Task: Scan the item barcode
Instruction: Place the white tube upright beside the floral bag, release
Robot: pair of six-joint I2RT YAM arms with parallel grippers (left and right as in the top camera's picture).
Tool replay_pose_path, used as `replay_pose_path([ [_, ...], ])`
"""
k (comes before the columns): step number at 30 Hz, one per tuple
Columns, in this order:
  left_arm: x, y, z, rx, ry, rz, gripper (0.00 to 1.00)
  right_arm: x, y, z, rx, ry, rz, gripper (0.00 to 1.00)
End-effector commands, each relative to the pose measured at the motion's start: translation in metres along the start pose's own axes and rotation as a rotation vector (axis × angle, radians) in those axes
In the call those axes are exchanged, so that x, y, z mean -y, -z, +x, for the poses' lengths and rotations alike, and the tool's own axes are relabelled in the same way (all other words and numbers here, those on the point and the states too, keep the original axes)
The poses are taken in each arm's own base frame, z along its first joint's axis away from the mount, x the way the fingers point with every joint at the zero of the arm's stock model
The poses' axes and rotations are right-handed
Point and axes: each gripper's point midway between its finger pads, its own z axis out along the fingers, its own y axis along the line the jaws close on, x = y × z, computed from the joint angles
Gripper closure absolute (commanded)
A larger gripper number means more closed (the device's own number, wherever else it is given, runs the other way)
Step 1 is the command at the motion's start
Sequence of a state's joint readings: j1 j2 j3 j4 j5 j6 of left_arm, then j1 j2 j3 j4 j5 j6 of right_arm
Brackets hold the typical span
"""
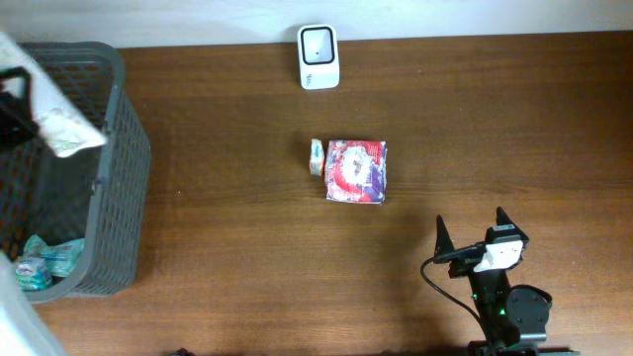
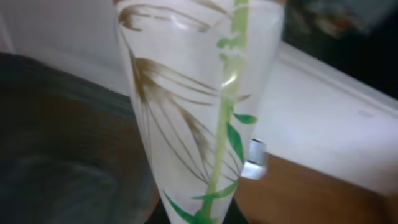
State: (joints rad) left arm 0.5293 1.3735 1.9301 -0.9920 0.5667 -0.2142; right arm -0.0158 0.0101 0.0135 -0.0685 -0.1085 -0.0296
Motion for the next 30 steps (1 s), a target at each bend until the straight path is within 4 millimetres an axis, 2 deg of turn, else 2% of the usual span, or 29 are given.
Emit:
replay_pose_path([
  [1, 0.092, -0.030, 0.052, -0.189, -0.009, 0.253, 1.00, -0.001, 0.000, 0.003, -0.005, -0.004, -0.004, 0.02],
  [4, 0.137, -0.080, 0.145, -0.453, -0.099, 0.255, 1.00, -0.001, 0.000, 0.003, -0.005, -0.004, -0.004, 0.01],
  [5, 0.147, -0.089, 0.165, -0.505, -0.117, 0.268, 1.00, -0.001, 0.000, 0.003, -0.005, -0.004, -0.004, 0.01],
  [7, 0.179, -0.124, 0.234, -0.686, -0.174, 0.308, 1.00, -0.001, 0.000, 0.003, -0.005, -0.004, -0.004, 0.01],
  [9, 0.198, -0.151, 0.285, -0.797, -0.206, 0.326, 1.00, -0.001, 0.000, 0.003, -0.005, -0.004, -0.004, 0.01],
  [12, 0.214, -0.186, 0.355, -0.912, -0.243, 0.338, 1.00, -0.001, 0.000, 0.003, -0.005, -0.004, -0.004, 0.01],
  [14, 0.216, -0.201, 0.383, -0.946, -0.260, 0.337, 1.00, -0.001, 0.000, 0.003, -0.005, -0.004, -0.004, 0.01],
  [16, 0.211, -0.217, 0.412, -0.992, -0.258, 0.316, 1.00, -0.001, 0.000, 0.003, -0.005, -0.004, -0.004, 0.01],
  [18, 0.202, -0.227, 0.431, -1.026, -0.259, 0.288, 1.00, -0.001, 0.000, 0.003, -0.005, -0.004, -0.004, 0.01],
  [19, 0.188, -0.236, 0.438, -1.022, -0.283, 0.224, 1.00, -0.001, 0.000, 0.003, -0.005, -0.004, -0.004, 0.01],
  [20, 0.154, -0.249, 0.433, -0.966, -0.342, 0.026, 1.00, -0.001, 0.000, 0.003, -0.005, -0.004, -0.004, 0.01],
  [21, 0.138, -0.254, 0.426, -0.922, -0.381, -0.069, 1.00, -0.001, 0.000, 0.003, -0.005, -0.004, -0.004, 0.01],
  [22, 0.131, -0.256, 0.422, -0.904, -0.399, -0.112, 1.00, -0.001, 0.000, 0.003, -0.005, -0.004, -0.004, 0.01],
  [25, 0.114, -0.256, 0.415, -0.862, -0.364, -0.242, 1.00, -0.001, 0.000, 0.003, -0.005, -0.004, -0.004, 0.01],
  [30, 0.114, -0.256, 0.416, -0.866, -0.351, -0.245, 1.00, -0.001, 0.000, 0.003, -0.005, -0.004, -0.004, 0.01],
])
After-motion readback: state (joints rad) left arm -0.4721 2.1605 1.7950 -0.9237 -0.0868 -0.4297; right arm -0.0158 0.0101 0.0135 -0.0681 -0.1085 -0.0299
